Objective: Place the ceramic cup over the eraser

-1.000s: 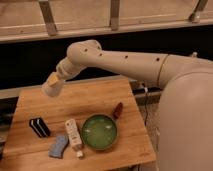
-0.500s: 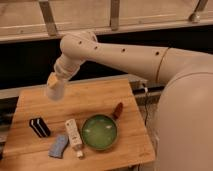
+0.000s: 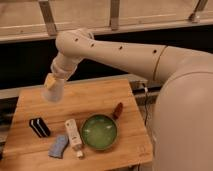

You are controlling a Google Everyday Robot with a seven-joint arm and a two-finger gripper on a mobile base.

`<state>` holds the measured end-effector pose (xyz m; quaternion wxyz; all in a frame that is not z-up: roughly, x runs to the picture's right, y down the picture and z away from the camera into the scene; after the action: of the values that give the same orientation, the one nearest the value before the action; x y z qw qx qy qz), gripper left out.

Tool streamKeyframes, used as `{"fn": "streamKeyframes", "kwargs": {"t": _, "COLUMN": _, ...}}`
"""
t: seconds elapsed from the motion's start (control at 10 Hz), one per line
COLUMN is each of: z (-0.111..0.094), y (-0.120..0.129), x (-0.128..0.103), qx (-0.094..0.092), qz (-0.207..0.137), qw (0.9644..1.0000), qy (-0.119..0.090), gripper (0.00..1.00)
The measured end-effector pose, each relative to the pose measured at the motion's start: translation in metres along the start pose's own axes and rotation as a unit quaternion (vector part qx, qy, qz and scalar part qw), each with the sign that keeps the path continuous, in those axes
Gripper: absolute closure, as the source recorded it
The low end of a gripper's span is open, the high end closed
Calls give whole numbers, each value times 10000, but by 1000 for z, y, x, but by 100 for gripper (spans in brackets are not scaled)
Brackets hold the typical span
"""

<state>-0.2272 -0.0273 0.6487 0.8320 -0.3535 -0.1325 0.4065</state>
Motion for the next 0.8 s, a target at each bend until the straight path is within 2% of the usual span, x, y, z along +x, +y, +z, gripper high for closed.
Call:
{"fn": "streamKeyframes", "kwargs": {"t": 0.3, "z": 8, "y": 28, "x": -3, "qx": -156, "qz": -287, "qw": 9988, "qy": 355, "gripper": 100}}
{"fn": "streamKeyframes", "kwargs": {"t": 0.5, "z": 12, "y": 42, "x": -3, "qx": -335, "qz": -435, "qw": 9978, "qy": 375, "gripper": 100}}
{"fn": "streamKeyframes", "kwargs": {"t": 0.8, "z": 12, "y": 43, "x": -3, "qx": -348, "qz": -439, "qw": 9977, "qy": 368, "gripper": 100}}
